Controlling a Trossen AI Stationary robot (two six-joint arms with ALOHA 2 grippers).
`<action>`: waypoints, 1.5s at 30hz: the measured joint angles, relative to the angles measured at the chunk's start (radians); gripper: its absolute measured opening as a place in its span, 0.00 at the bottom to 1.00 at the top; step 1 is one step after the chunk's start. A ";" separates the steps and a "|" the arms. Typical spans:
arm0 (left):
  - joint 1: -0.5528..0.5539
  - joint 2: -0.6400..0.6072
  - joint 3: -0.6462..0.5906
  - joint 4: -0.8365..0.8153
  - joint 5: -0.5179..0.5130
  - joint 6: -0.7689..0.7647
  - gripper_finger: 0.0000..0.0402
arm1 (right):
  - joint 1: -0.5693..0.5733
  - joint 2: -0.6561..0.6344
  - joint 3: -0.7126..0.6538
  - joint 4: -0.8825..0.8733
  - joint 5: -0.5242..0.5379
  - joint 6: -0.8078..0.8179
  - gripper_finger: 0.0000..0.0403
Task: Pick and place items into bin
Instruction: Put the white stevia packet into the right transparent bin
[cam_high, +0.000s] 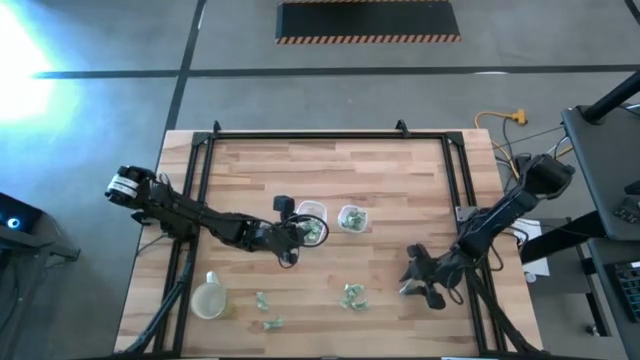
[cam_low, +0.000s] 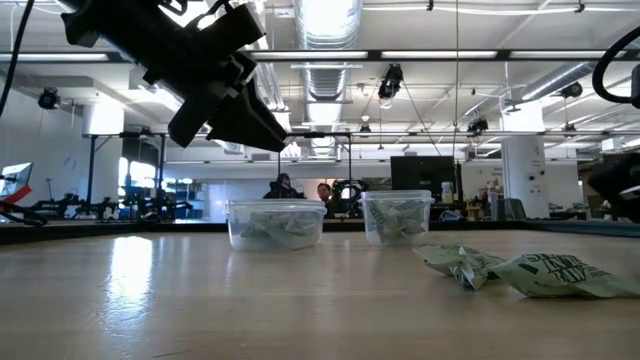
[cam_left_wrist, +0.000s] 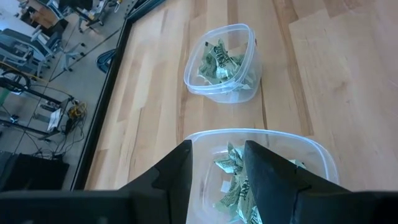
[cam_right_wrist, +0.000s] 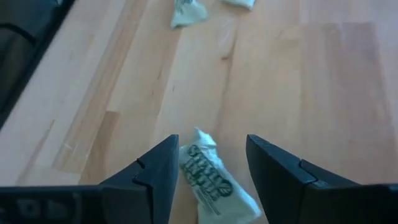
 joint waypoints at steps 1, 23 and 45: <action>0.000 0.000 0.000 0.000 0.000 0.000 0.32 | 0.001 0.023 0.012 0.000 -0.007 0.000 0.44; 0.001 0.000 -0.003 -0.002 0.000 -0.024 0.32 | 0.010 0.083 0.094 -0.123 -0.080 0.069 0.31; 0.001 0.000 -0.003 -0.002 0.000 -0.025 0.32 | 0.014 0.051 0.093 -0.221 -0.012 -0.013 0.03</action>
